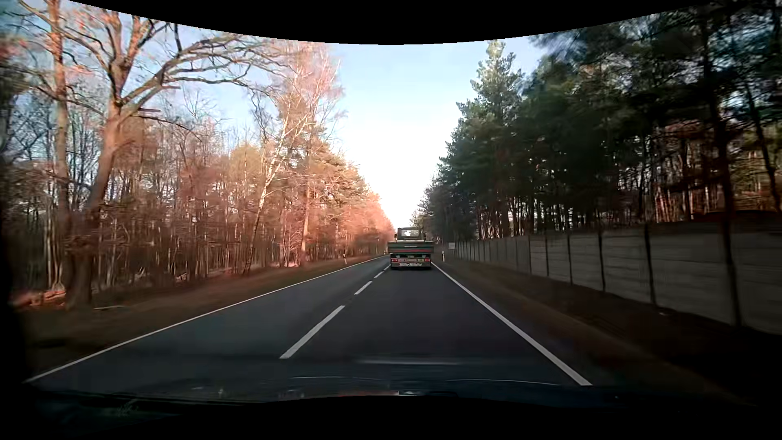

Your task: Follow the waypoints while adhering to traffic rules and regulations

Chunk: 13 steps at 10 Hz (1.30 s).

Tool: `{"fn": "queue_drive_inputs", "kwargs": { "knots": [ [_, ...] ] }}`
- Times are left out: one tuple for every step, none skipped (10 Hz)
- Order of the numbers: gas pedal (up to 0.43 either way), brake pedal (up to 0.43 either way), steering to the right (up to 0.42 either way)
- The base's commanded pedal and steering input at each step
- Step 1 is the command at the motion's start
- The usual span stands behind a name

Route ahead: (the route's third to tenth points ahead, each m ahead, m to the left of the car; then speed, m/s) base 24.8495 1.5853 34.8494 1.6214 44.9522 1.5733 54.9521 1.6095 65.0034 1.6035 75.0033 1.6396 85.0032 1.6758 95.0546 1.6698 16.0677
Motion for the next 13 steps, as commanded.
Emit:
{"fn": "queue_drive_inputs", "kwargs": {
  "knots": [
    [0.087,0.0,-0.002],
    [0.087,0.0,-0.003],
    [0.087,0.0,-0.003],
    [0.087,0.0,-0.003],
    [0.087,0.0,-0.002],
    [0.087,0.0,-0.003],
    [0.087,0.0,-0.003],
    [0.087,0.0,-0.002],
    [0.087,0.0,-0.002],
    [0.098,0.0,-0.003],
    [0.098,0.0,-0.003],
    [0.098,0.0,-0.002],
    [0.098,0.0,-0.001]
  ]
}}
